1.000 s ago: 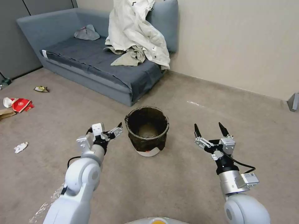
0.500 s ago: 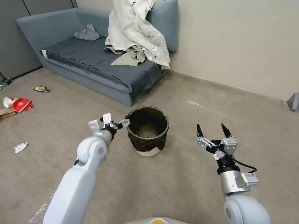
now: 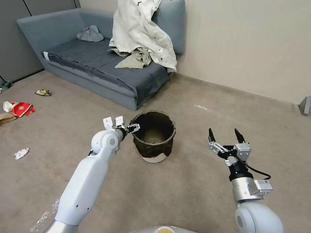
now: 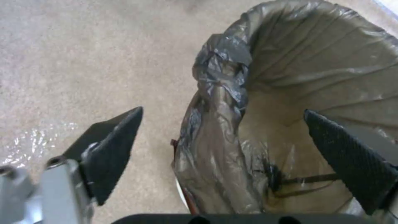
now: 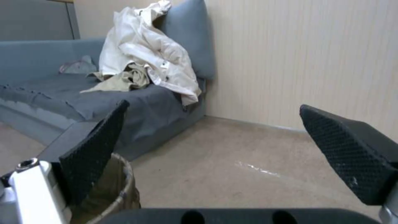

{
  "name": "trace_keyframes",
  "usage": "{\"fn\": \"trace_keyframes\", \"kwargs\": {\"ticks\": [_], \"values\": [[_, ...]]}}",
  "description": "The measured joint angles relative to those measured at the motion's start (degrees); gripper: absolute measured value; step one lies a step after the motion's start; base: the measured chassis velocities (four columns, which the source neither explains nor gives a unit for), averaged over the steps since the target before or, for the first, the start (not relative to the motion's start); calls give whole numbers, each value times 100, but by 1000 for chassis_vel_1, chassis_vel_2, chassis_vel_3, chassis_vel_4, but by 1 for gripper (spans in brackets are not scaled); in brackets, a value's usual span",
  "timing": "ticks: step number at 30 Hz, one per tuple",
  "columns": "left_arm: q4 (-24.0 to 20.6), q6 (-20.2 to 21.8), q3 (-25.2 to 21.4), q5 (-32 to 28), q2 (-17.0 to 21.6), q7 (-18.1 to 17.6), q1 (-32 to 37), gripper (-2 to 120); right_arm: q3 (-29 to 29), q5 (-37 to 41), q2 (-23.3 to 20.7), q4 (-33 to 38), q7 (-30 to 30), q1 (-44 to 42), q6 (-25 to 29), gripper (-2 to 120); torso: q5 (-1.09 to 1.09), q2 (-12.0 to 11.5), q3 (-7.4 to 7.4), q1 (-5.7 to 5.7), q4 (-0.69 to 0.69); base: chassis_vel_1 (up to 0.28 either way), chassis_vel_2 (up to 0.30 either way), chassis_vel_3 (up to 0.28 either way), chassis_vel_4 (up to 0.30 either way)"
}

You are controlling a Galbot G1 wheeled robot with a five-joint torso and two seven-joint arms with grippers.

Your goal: Pick up the trash can from the floor.

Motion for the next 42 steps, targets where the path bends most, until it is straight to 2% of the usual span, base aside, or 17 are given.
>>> {"fn": "trace_keyframes", "kwargs": {"ticks": [7,8,9,11,13,14,16,18,19,20,22,24,27,35,42], "values": [[167,25,5,-153,7,-142,-91,76,-8,2,-1,-16,1,7,16,100,0,0,0,0,0,0,0,0,0],[221,25,5,-169,7,-164,-96,68,-13,2,-2,-22,1,18,18,100,0,0,0,0,0,0,0,0,0],[221,25,5,-169,7,-164,-96,68,-13,2,-2,-22,1,18,18,100,0,0,0,0,0,0,0,0,0],[235,25,5,-221,9,-180,-95,57,-14,3,-11,-36,2,33,19,100,0,0,0,0,0,0,0,0,0],[241,25,5,-232,10,-183,-94,56,-14,3,-12,-38,2,36,20,100,0,0,0,0,0,0,0,0,0],[264,24,5,-261,10,-193,-94,50,-18,4,-12,-43,2,36,23,100,0,0,0,0,0,0,0,0,0],[296,22,8,-280,3,-196,-94,46,-30,4,-6,-54,2,35,32,100,0,0,0,0,0,0,0,0,0],[300,22,9,-283,2,-196,-94,45,-31,4,-6,-57,2,34,33,100,0,0,0,0,0,0,0,0,0],[310,21,14,-289,-7,-198,-94,38,-34,3,-7,-64,2,37,38,100,0,0,0,0,0,0,0,0,0],[310,21,14,-289,-7,-198,-94,38,-34,3,-7,-64,2,37,38,100,0,0,0,0,0,0,0,0,0],[348,19,36,-306,-21,-207,-107,27,-35,2,-8,-81,2,49,41,100,0,0,0,0,0,0,0,0,0],[371,19,39,-319,-29,-218,-119,24,-36,2,-8,-83,2,51,41,100,0,0,0,0,0,0,0,0,0],[448,16,45,-356,-67,-262,-159,9,-39,2,-3,-102,2,62,46,100,0,0,0,0,0,0,0,0,0],[405,15,5,-428,-67,-265,-162,6,-40,2,3,-126,2,75,58,100,0,0,0,0,0,0,0,0,0],[117,14,-178,-502,-39,-269,-72,6,-42,2,-10,-149,13,92,75,100,0,0,0,0,0,0,0,0,0]]}}
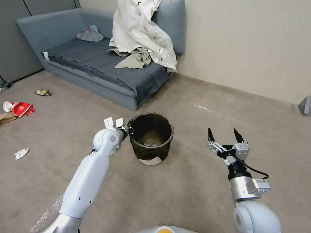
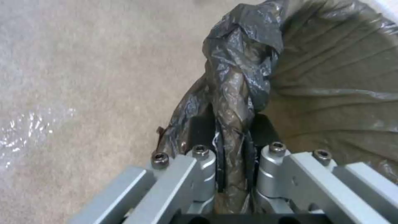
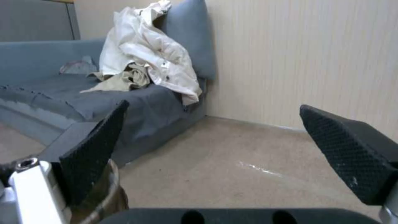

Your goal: Pick up the trash can from the floor.

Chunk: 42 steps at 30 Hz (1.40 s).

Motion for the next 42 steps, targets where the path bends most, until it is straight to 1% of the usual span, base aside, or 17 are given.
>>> {"fn": "trace_keyframes", "kwargs": {"ticks": [4,5,8,9,10,11,12,15,16,19,20,24,42], "values": [[-456,-2,-145,-223,113,-105,160,6,0,0,-20,1,11,7,-3,100,0,0,0,0,-1,0,0,0,0],[-456,-2,-145,-223,113,-105,160,6,0,0,-20,1,11,7,-3,100,0,0,0,0,-1,0,0,0,0],[-1221,-4,-299,-452,291,-250,489,6,-5,10,-52,34,13,20,-22,100,0,0,0,0,-1,0,0,0,0],[-1221,-4,-299,-452,291,-250,489,6,-5,10,-52,34,13,20,-22,100,0,0,0,0,-1,0,0,0,0],[-1398,-4,-330,-462,343,-266,589,6,-8,13,-63,40,13,22,-27,100,0,0,-1,0,-1,0,0,0,0],[-1850,-5,-424,-469,489,-307,869,6,-13,21,-85,47,13,32,-35,100,-1,0,0,0,0,0,0,0,0],[-1850,-5,-424,-469,489,-307,869,6,-13,21,-85,47,13,32,-35,100,-1,0,0,0,0,0,0,0,0],[-2358,-5,-560,-577,684,-392,1284,6,-36,22,-100,64,13,40,-37,100,0,0,-1,-1,1,0,0,0,0],[-2358,-5,-560,-577,684,-392,1284,6,-36,22,-100,64,13,40,-37,100,0,0,-1,-1,1,0,0,0,0],[-2658,-5,-652,-597,747,-454,1630,6,-56,23,-102,89,11,22,-29,100,0,0,-1,0,0,0,0,0,0],[-2658,-5,-652,-597,747,-454,1630,6,-56,23,-102,89,11,22,-29,100,0,0,-1,0,0,0,0,0,0],[-2921,-5,-787,-632,666,-501,1917,6,-63,24,-113,122,-1,-8,-9,100,0,0,-1,0,0,0,0,0,0],[-2986,-5,-985,-742,566,-593,1994,6,-95,35,-124,139,-10,-16,5,100,0,0,-1,0,-1,0,0,0,0]]}}
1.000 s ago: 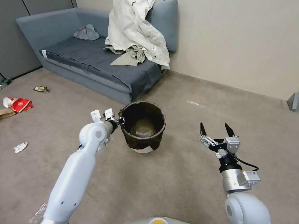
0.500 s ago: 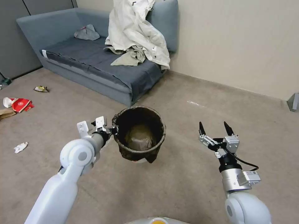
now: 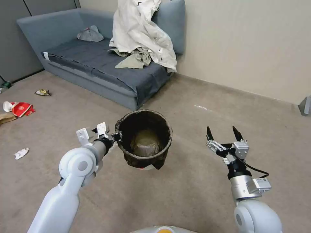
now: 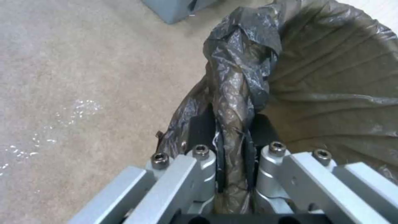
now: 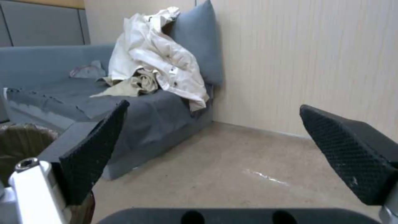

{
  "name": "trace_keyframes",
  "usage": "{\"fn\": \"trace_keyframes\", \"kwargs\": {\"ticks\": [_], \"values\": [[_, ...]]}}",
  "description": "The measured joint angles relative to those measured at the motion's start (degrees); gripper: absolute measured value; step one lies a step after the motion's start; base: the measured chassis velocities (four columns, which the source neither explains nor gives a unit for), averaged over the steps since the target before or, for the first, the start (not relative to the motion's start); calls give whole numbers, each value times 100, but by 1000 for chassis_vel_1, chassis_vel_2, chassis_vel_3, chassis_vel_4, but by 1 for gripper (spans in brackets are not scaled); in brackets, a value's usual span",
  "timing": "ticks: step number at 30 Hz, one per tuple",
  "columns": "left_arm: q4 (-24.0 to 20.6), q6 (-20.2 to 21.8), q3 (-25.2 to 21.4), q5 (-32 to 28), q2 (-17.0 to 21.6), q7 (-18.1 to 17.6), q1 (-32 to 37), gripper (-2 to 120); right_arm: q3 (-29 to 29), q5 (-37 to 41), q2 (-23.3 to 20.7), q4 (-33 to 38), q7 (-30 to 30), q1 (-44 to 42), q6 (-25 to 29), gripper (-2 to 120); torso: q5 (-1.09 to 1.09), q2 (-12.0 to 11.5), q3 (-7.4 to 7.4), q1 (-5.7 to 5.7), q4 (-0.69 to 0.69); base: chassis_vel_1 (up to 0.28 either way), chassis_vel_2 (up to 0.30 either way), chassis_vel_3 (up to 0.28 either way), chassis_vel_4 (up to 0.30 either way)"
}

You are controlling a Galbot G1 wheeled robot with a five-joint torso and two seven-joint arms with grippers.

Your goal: Pick up the trash can from the floor.

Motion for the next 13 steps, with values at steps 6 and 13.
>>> {"fn": "trace_keyframes", "kwargs": {"ticks": [6,13], "values": [[-37,0,-64,-5,42,0,50,6,-42,-34,30,2,-7,2,-23,100,0,0,0,0,0,0,0,0,0],[-105,0,-71,-5,60,7,109,6,-69,-58,48,57,-12,-1,-76,100,0,0,0,0,0,0,0,0,0]]}}
